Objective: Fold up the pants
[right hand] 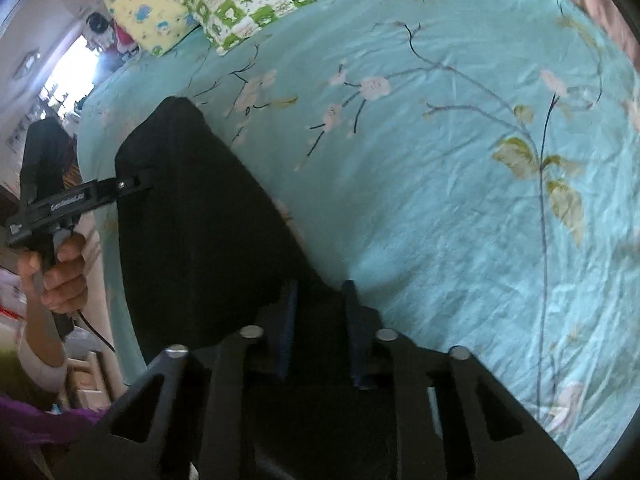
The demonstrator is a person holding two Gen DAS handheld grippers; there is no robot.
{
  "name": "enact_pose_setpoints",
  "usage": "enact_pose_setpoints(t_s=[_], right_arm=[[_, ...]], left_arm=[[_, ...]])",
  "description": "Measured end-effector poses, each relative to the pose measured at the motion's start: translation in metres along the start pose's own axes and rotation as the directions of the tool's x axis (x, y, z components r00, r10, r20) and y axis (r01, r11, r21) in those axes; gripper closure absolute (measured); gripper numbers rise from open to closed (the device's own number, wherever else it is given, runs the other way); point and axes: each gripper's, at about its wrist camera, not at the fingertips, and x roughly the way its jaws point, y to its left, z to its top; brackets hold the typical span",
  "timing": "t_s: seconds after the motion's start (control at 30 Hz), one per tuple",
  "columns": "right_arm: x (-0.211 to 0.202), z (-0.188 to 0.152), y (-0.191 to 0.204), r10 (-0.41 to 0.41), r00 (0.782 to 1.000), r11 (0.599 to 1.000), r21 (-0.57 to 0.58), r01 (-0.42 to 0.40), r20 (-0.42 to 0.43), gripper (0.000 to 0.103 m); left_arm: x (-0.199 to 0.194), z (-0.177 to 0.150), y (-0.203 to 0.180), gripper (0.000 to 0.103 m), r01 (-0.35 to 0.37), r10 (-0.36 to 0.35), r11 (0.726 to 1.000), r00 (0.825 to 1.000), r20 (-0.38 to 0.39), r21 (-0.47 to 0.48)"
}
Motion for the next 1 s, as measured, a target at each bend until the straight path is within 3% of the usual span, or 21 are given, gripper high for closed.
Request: enact_pose_setpoints(t_s=[0.13, 0.27, 0.33, 0.4, 0.57, 0.7, 0.87, 0.97, 1.0], right_arm=[[-0.031, -0.007, 0.019, -0.134, 0.983, 0.988, -0.060, 0.142, 0.124, 0.092], [-0.064, -0.013, 0.050, -0.287, 0.915, 0.936, -0.118, 0.331, 0.284, 0.094], [-0.069, -0.016, 0.062, -0.329, 0.882, 0.913, -0.125, 0.389, 0.338, 0.094], [-0.069, -0.015, 0.064, -0.348, 0.862, 0.904, -0.114, 0.413, 0.368, 0.094], [-0.040, -0.009, 0.051, -0.349, 0.862, 0.921, -0.035, 0.388, 0.368, 0.094], [-0.016, -0.014, 0.052, -0.389, 0.845, 0.906, -0.014, 0.423, 0.366, 0.094], [0.009, -0.017, 0.046, -0.413, 0.844, 0.900, 0.010, 0.436, 0.341, 0.093], [0.005, -0.018, 0.045, -0.406, 0.844, 0.905, 0.027, 0.424, 0.352, 0.086], [0.002, -0.018, 0.045, -0.403, 0.844, 0.907, 0.035, 0.419, 0.353, 0.078]], left_arm=[[-0.025, -0.005, -0.002, 0.085, 0.055, -0.056, 0.998, 0.997, 0.057, 0.023], [-0.065, -0.009, -0.008, 0.085, 0.108, -0.113, 0.993, 0.986, 0.123, 0.051], [-0.084, -0.010, -0.010, 0.085, 0.129, -0.140, 0.989, 0.978, 0.155, 0.075], [-0.093, -0.011, -0.010, 0.085, 0.143, -0.157, 0.985, 0.974, 0.164, 0.096], [-0.078, -0.015, -0.001, 0.086, 0.102, -0.121, 0.986, 0.983, 0.141, 0.133], [-0.050, -0.018, 0.012, 0.086, 0.058, -0.079, 0.984, 0.990, 0.117, 0.169], [-0.023, -0.023, 0.025, 0.083, 0.038, -0.053, 0.985, 0.995, 0.088, 0.167], [-0.027, -0.022, 0.028, 0.075, 0.037, -0.050, 0.989, 0.995, 0.090, 0.143], [-0.030, -0.021, 0.029, 0.073, 0.032, -0.044, 0.991, 0.995, 0.089, 0.132]])
